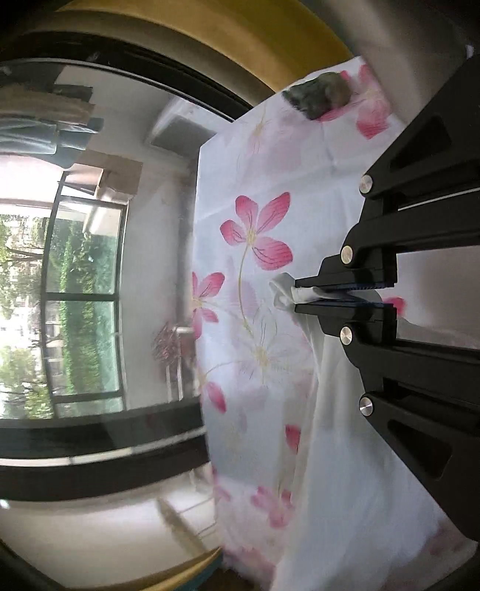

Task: Fold large clothes

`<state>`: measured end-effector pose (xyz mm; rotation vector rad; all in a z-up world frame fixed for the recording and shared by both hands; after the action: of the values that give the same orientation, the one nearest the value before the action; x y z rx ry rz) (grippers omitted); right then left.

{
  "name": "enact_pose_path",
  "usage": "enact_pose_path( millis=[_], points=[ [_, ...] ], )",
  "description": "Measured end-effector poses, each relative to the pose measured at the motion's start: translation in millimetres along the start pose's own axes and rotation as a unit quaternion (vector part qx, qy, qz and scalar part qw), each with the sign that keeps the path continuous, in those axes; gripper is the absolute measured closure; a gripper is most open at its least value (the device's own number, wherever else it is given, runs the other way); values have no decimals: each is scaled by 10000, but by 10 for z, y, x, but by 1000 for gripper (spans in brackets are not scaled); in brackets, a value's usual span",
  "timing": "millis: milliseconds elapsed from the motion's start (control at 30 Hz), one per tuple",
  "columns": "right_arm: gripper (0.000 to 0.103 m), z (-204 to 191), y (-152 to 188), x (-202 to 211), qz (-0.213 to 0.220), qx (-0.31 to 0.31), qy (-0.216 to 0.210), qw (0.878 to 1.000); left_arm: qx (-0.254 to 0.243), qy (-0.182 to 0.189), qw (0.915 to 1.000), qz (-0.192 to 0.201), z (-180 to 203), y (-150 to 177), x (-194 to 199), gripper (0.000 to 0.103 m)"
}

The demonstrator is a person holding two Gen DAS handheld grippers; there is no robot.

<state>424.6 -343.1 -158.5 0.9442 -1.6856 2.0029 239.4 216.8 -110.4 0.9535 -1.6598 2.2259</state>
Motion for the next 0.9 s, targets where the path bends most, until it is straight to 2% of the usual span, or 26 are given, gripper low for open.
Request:
enact_pose_path(
  millis=[133,167,233,267,367,400,467,567,633,733,900],
  points=[
    [98,-61,13,-219,-114,52,182,9998,120,-30,9994,-318,-26,54,-230,98],
    [94,-54,16,-274,-157,29,238,9996,159,-26,9993,-331,-34,46,-243,94],
    [82,-14,7,-314,-190,-11,400,9990,211,-59,9994,-268,-53,0,-207,69],
    [75,25,-9,-283,-134,-14,557,9984,222,-104,9996,-158,-71,-57,-140,52],
    [68,147,-92,-69,83,7,931,9956,87,-28,9999,88,-33,-192,95,51],
    [68,168,-118,40,186,-25,936,9954,0,32,9999,134,17,-222,156,51],
    [67,117,-162,284,416,-11,736,9964,-301,363,9988,149,216,-221,299,51],
    [66,-164,-92,587,542,350,197,9977,-839,844,9929,-11,579,-101,405,51],
    [62,-472,64,723,458,827,-274,9951,-1326,1270,9826,-269,889,99,445,51],
    [61,-896,365,792,183,1494,-798,9854,-1817,1617,9681,-598,1186,380,435,51],
    [61,-1273,703,851,-78,2053,-1156,9718,-2342,1870,9490,-979,1426,692,391,51]
  ],
)
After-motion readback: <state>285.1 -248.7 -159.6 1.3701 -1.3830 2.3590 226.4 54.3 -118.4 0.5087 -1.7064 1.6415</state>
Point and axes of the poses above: each gripper's, at about its wrist camera, not at the fingertips, and x roughly against the way its jaws point, z to its right, y to its underside, the point moved 7 cm from there along -x, roughly the way its jaws point, and after that the axes turned 1 degree about z, right-handed, at the moved point
